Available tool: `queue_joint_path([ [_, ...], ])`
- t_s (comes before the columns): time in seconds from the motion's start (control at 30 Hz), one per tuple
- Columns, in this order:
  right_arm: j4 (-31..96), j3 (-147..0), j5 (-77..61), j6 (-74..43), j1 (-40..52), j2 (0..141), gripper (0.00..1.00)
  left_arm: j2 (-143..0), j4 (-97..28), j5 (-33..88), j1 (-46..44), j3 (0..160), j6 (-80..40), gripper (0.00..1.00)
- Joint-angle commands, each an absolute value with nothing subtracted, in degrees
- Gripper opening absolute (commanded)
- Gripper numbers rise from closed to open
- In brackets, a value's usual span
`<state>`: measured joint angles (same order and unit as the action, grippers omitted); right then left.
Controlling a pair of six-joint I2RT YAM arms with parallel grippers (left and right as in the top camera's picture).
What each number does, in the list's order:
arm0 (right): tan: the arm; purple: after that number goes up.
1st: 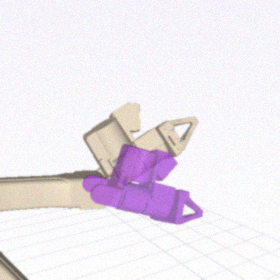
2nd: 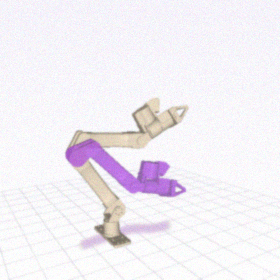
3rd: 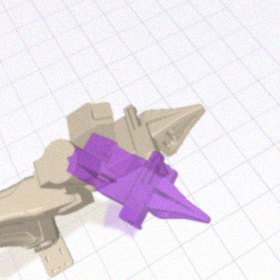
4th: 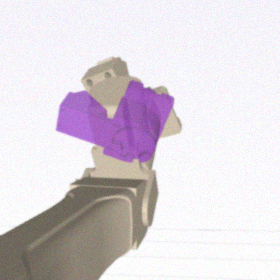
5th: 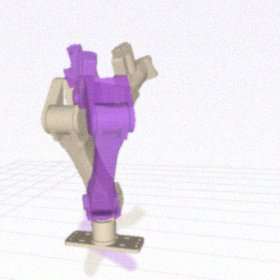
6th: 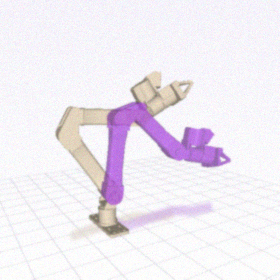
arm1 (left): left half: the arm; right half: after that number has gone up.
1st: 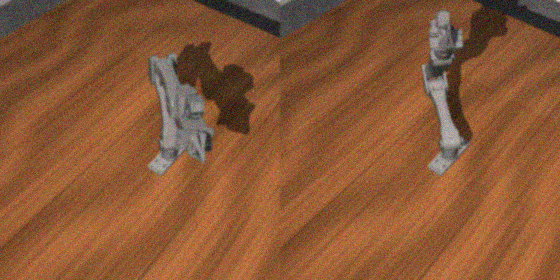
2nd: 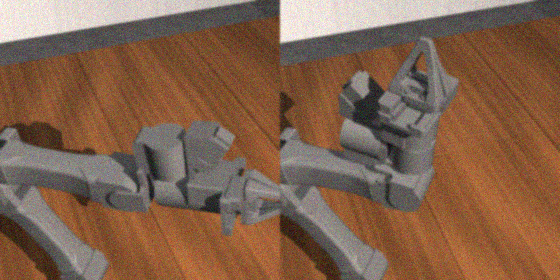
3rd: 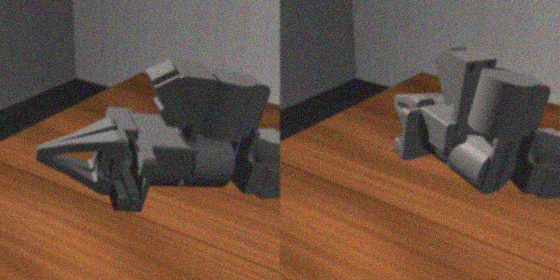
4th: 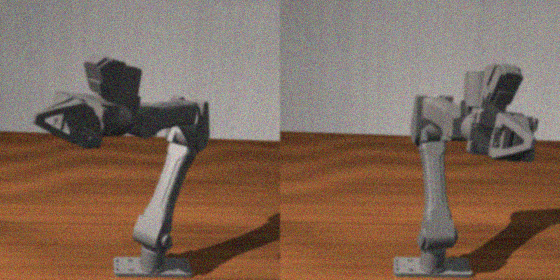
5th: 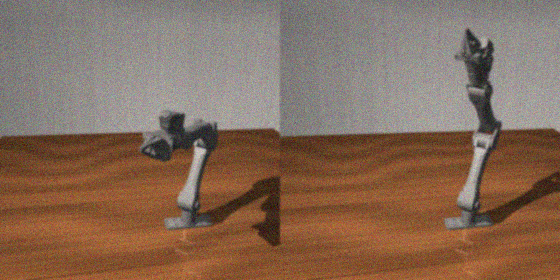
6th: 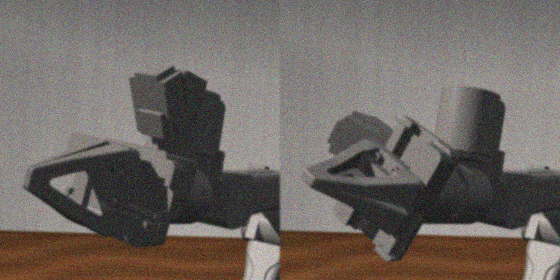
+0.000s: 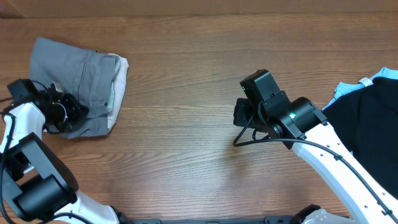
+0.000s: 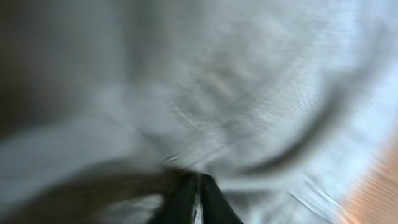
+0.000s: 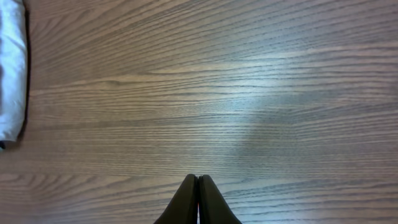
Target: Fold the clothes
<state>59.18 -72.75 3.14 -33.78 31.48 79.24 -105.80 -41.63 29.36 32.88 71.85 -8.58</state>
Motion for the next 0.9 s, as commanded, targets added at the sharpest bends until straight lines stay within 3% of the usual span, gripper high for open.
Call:
queue_joint_path([
  [0.0,59.4,-75.9,3.6,-30.2,31.4,76.3,0.06,-96.2,-46.5,35.9,30.3,81.1,-2.2,0.17],
  [0.2,63.5,-84.8,4.1,-23.4,31.4,71.4,0.11,-83.9,-65.7,36.2,22.3,96.1,6.5,0.38],
  [0.27,65.4,-88.2,4.5,-21.9,31.4,69.5,0.12,-80.1,-70.7,33.0,18.9,98.9,7.5,0.54],
  [0.37,68.6,-93.3,4.5,-20.4,31.4,65.9,0.18,-73.8,-76.4,26.9,14.0,100.2,7.5,1.0],
  [0.43,70.5,-95.6,4.5,-20.1,31.4,62.9,0.32,-69.8,-80.4,24.1,11.1,100.1,7.5,1.0],
  [0.47,71.0,-96.2,4.5,-20.0,31.4,61.6,0.45,-68.2,-82.3,23.4,9.9,100.1,7.4,1.0],
  [0.53,71.6,-96.5,4.5,-20.0,31.4,58.4,1.0,-65.5,-85.6,23.2,8.4,100.1,7.5,1.0],
  [0.73,74.1,-96.5,4.4,-20.1,31.4,51.8,1.0,-61.1,-92.0,19.3,8.0,100.1,7.4,1.0],
  [0.87,77.2,-96.5,4.4,-20.1,31.4,50.7,1.0,-61.1,-86.6,25.2,8.0,100.1,1.0,1.0],
])
